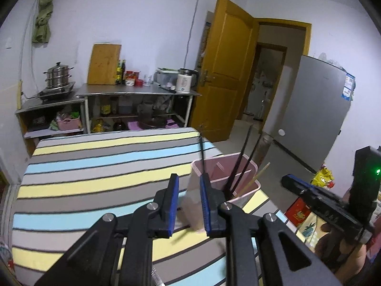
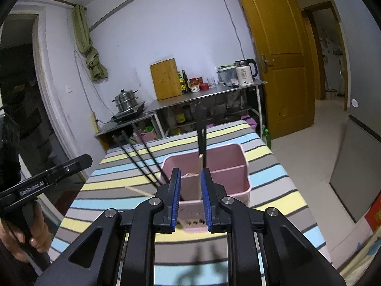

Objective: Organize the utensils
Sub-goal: 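Open both tools to release the wooden chopsticks into the basket, then move the left tool down and grasp a metal chopstick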

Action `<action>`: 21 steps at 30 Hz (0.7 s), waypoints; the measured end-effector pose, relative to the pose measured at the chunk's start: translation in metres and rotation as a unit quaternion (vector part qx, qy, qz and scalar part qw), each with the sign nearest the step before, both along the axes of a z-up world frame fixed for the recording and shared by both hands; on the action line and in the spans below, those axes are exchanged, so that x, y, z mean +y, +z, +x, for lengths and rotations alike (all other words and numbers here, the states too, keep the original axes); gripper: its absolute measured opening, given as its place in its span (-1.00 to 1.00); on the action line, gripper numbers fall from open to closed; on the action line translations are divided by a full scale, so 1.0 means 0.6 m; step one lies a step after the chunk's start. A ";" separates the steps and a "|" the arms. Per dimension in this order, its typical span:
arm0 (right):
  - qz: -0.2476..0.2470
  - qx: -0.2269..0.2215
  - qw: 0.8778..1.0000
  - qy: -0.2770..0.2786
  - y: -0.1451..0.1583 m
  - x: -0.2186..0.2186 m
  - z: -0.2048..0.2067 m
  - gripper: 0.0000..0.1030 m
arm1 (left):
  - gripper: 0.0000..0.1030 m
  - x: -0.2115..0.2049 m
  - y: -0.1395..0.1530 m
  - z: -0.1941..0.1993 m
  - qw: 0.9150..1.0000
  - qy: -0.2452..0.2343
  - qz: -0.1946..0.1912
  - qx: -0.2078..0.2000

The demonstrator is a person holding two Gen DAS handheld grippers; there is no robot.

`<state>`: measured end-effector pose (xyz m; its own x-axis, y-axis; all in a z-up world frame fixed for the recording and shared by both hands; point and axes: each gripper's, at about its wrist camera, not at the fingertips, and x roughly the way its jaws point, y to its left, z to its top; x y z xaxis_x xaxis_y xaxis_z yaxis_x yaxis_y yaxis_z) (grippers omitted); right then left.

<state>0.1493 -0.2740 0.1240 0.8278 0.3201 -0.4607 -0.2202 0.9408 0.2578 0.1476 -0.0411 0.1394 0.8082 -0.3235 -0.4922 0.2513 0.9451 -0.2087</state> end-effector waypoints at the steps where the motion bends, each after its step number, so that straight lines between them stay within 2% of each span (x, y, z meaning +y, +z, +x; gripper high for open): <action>1: -0.001 0.001 1.000 0.002 0.001 0.004 0.000 -0.65 | -0.63 0.007 -0.007 -0.004 1.000 0.004 0.000 0.004; 10: -0.005 0.029 0.999 0.042 -0.036 0.046 -0.029 -0.65 | -0.63 0.059 -0.081 -0.033 0.998 0.037 0.002 0.051; 21: -0.026 0.065 0.994 0.087 -0.087 0.101 -0.042 -0.65 | -0.62 0.076 -0.187 -0.032 0.990 0.064 -0.001 0.123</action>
